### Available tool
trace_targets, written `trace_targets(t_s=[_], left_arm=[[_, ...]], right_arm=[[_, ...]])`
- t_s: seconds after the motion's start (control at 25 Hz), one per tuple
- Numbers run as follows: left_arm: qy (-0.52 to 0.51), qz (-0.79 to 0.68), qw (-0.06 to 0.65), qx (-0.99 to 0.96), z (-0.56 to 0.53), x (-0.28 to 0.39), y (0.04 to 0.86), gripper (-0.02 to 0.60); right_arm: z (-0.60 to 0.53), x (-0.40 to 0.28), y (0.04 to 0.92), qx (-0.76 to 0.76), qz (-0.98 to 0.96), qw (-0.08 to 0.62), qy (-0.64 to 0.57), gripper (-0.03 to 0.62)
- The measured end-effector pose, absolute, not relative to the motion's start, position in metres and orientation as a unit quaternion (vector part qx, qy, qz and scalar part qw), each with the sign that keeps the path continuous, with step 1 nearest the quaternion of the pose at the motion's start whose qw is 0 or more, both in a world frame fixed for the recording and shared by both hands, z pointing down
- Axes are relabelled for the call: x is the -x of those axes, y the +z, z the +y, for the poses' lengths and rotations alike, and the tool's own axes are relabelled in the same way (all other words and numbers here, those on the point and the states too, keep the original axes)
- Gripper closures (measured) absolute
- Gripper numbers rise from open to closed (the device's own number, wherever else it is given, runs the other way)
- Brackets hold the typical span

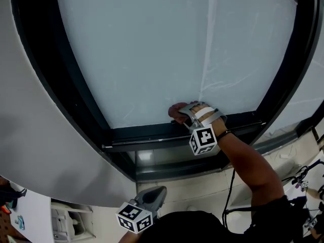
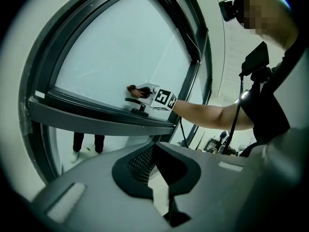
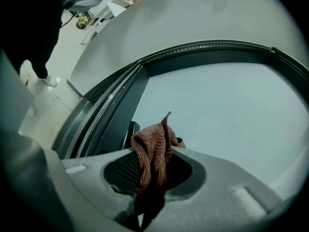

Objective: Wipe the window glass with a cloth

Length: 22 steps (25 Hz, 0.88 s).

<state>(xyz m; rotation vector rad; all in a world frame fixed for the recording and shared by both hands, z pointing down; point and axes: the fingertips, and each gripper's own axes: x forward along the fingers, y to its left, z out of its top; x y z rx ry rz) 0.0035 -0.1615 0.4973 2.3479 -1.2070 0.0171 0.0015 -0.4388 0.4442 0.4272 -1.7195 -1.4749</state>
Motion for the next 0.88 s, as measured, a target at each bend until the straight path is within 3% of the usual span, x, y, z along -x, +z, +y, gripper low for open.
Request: trace_targets(t_s=[0.68,0.88], left_arm=[[0.015,-0.482,0.239,-0.843,-0.157,-0.044,0.494,0.565],[0.012,-0.499,0.236,-0.834,-0.156,-0.064,0.492,0.565]], right_arm=[[-0.437,-0.003,0.445,-0.153,-0.690,0.411,-0.576,0.522],[-0.426,-0.007,0.445,-0.099,-0.757,0.426,-0.485,0.522]])
